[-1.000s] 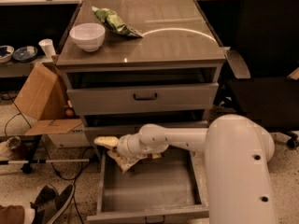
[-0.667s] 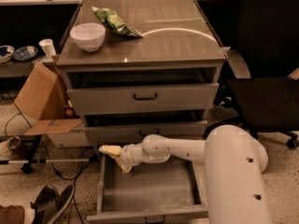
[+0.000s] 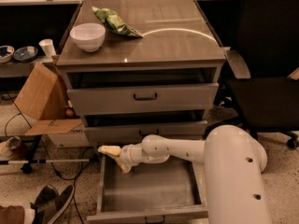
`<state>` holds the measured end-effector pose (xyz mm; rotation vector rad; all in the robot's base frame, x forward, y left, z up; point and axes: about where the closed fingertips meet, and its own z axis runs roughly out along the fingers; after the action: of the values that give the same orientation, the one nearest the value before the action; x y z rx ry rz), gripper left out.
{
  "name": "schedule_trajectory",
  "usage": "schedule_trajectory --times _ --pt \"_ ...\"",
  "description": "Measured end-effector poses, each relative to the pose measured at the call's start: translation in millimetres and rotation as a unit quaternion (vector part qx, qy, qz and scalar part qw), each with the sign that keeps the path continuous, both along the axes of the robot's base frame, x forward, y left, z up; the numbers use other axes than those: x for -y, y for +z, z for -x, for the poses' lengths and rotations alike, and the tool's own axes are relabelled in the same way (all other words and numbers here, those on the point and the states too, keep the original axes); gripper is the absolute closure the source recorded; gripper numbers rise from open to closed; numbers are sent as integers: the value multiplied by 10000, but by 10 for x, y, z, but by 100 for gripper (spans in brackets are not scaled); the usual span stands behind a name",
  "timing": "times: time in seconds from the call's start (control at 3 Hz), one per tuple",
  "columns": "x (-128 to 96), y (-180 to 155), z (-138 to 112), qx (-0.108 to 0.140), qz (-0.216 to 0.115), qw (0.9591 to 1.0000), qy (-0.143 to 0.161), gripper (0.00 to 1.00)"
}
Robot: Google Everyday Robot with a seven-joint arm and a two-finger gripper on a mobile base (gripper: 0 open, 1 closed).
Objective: Pick brown chip bag from bottom drawer and place on counter
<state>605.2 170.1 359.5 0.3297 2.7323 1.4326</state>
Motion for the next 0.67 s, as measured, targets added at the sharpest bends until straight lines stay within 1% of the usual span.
schedule_trajectory --times 0.33,0.67 --pt "127 -247 -212 -80 -102 9995 -285 0" --pt "397 -641 -520 -207 -298 9957 -855 0"
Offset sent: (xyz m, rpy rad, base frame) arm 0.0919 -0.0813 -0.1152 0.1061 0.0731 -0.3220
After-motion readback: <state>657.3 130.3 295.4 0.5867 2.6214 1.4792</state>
